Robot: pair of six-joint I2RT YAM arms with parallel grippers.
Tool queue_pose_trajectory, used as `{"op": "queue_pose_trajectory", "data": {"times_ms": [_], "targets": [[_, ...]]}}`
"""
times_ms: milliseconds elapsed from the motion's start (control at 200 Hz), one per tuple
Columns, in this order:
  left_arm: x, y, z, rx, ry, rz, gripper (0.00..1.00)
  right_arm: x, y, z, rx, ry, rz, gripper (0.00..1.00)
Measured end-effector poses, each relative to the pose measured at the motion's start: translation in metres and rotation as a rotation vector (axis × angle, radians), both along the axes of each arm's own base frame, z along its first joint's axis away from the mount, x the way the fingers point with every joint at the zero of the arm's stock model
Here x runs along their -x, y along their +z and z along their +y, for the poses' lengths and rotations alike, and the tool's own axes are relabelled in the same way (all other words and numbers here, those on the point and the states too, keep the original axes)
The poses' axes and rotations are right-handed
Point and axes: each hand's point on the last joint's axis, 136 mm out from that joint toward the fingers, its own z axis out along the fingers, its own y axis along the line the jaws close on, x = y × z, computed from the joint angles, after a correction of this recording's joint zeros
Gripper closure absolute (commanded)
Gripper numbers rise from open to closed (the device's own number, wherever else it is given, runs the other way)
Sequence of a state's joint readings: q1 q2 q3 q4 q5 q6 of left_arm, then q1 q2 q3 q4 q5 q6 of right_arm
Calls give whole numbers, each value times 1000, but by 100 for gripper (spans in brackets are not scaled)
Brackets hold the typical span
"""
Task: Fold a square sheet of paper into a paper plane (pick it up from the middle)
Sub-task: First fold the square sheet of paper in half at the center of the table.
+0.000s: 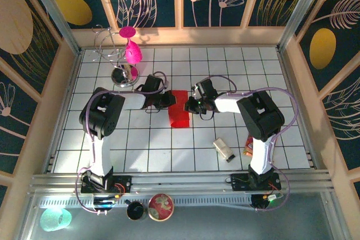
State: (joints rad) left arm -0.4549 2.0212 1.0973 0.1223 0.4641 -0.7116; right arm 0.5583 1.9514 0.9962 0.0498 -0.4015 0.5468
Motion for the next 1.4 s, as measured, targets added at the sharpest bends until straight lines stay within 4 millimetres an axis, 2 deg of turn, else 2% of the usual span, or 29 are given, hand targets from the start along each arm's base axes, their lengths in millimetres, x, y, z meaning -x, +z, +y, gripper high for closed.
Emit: {"op": "queue_pose_trajectory", "data": {"times_ms": [120,320,425,486,546,696,796,861,1101,1266,1402], "targets": [[-4,-1,12,18,18,4,96,0,0,0,-3,0,-4,92],[-23,0,60,-31,125,-12,96,0,0,0,-4,0,-7,92],[-27,9,75,-31,166,-32,96,0,0,0,-4,0,-7,92],[-24,18,72,-16,163,-45,96,0,0,0,-4,0,-7,92],[-22,29,62,2,143,-70,95,0,0,0,-4,0,-7,93],[-14,47,16,56,48,-109,95,0,0,0,-4,0,-8,93],[-10,44,-11,81,-7,-100,95,0,0,0,-4,3,-9,92],[-9,36,-18,81,-21,-82,95,0,0,0,-3,6,-12,92],[-19,2,-13,47,3,-24,96,0,0,0,-3,8,-15,93],[-29,2,2,52,36,-20,96,1,-1,0,-4,8,-18,93],[-43,1,23,46,83,-20,96,1,-1,0,-6,9,-22,93]]}}
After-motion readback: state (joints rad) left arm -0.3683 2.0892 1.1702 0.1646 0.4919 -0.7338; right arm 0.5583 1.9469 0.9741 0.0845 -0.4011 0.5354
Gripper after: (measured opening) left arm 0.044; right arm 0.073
